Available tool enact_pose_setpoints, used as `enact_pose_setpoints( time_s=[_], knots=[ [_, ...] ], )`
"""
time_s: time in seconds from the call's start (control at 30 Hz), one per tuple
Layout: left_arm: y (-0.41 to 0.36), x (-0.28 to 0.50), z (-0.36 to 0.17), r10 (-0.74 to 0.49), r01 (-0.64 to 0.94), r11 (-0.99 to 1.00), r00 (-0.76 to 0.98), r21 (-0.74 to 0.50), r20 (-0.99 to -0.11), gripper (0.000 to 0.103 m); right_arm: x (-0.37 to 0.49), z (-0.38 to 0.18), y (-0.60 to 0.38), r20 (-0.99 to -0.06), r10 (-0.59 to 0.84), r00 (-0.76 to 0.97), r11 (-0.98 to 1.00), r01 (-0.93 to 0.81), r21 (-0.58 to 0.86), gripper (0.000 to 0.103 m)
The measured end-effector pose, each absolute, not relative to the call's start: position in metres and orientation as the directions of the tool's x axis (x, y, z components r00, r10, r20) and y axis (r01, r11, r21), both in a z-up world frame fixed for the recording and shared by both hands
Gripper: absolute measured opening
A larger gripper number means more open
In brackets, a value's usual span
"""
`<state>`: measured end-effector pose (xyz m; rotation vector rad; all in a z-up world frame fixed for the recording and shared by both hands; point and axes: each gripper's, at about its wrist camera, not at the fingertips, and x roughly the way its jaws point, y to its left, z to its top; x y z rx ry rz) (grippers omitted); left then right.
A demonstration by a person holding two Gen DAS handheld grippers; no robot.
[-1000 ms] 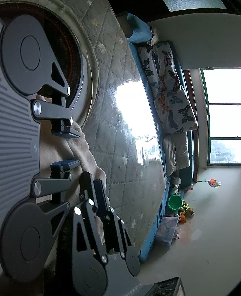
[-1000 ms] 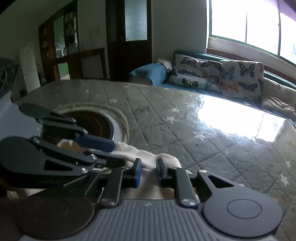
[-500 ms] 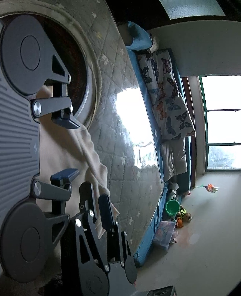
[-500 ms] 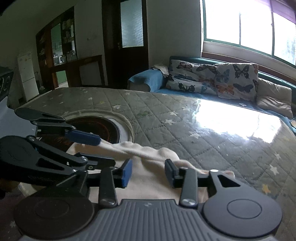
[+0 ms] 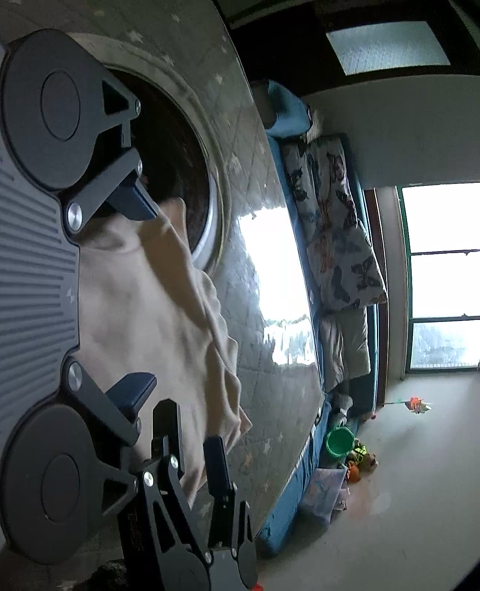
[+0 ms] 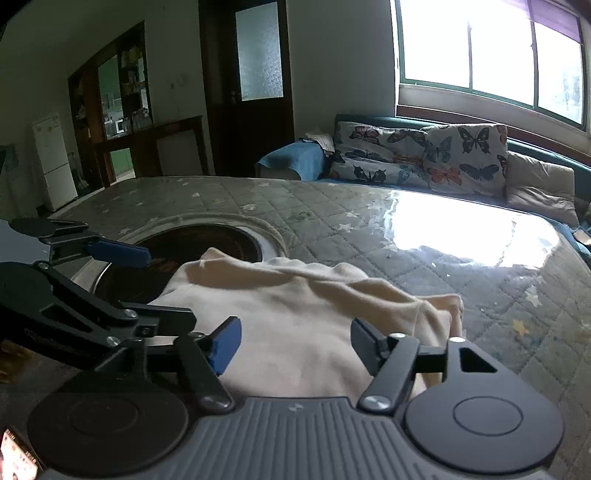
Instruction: Fold clothes
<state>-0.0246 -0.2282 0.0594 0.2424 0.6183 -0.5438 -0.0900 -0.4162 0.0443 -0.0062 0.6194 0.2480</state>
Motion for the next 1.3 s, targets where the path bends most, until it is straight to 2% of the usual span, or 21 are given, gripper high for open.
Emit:
enact_pose_setpoints(
  time_s=[0.13, 0.27, 0.33, 0.43, 0.83, 1.3],
  knots=[
    [-0.218, -0.038, 0.060, -0.392, 0.527, 0.848, 0.693, 0.054, -0.606, 0.102, -0.104, 0.045, -0.411, -0.566, 0.215, 0.796, 0.974, -0.219, 0.062, 0.082],
    [-0.211, -0.048, 0.060, -0.379, 0.510, 0.859, 0.698, 0.050, -0.607, 0.103, -0.114, 0.046, -0.408, -0.558, 0.212, 0.802, 0.975, -0.213, 0.063, 0.089],
    [-0.208, -0.050, 0.059, -0.363, 0.494, 0.868, 0.703, 0.052, -0.612, 0.103, -0.118, 0.047, -0.407, -0.554, 0.214, 0.804, 0.974, -0.217, 0.062, 0.098],
    [-0.205, -0.053, 0.057, -0.355, 0.477, 0.878, 0.702, 0.037, -0.618, 0.103, -0.125, 0.050, -0.402, -0.537, 0.214, 0.816, 0.973, -0.227, 0.044, 0.103],
    [-0.199, -0.067, 0.059, -0.333, 0.444, 0.896, 0.703, 0.021, -0.628, 0.103, -0.148, 0.058, -0.392, -0.466, 0.208, 0.860, 0.973, -0.231, 0.008, 0.103],
    [-0.193, -0.077, 0.066, -0.327, 0.421, 0.907, 0.719, 0.009, -0.614, 0.103, -0.156, 0.061, -0.389, -0.489, 0.237, 0.839, 0.966, -0.259, 0.023, 0.103]
  ],
)
